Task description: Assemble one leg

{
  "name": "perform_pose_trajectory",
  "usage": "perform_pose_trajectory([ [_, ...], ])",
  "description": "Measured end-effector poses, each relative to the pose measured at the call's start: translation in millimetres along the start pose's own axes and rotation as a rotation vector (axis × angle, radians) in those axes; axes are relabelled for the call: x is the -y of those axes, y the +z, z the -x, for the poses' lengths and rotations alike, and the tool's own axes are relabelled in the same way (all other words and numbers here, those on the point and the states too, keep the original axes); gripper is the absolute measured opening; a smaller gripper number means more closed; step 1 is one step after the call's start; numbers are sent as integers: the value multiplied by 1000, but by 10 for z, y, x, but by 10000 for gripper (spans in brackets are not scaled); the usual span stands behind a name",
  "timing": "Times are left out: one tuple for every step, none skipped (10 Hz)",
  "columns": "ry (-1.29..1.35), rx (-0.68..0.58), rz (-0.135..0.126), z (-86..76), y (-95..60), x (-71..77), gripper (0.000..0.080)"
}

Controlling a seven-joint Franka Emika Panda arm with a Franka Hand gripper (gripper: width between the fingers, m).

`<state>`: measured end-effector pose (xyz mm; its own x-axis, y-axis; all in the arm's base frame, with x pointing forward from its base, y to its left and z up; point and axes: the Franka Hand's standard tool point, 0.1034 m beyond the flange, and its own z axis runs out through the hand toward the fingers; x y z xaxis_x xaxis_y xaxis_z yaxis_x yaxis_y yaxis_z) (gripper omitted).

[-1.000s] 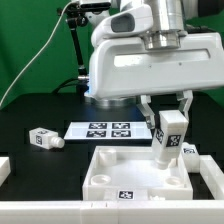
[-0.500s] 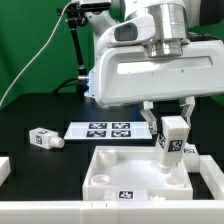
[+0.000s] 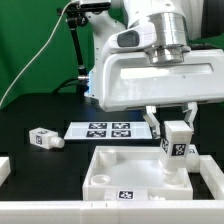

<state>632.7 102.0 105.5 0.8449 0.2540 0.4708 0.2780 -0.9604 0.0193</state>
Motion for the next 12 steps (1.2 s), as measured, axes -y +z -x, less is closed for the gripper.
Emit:
perform_pose_trajectory([
  [11,2,-4,2,14,46,282],
  [11,3,-7,8,26,81,282],
  [11,7,-8,27,46,85,282],
  [13,12,-7,54,69,75,282],
  [14,16,-7,75,86,70,282],
  [14,18,-7,87,94,72,282],
  [14,19,-6,103,108,70,282],
  [14,18,-3,130,135,70,282],
  [13,11,1,127,143,69,282],
  [13,0,9,129,154,59,282],
  [12,-18,21,127,156,47,282],
  [11,-31,30,134,154,32,282],
])
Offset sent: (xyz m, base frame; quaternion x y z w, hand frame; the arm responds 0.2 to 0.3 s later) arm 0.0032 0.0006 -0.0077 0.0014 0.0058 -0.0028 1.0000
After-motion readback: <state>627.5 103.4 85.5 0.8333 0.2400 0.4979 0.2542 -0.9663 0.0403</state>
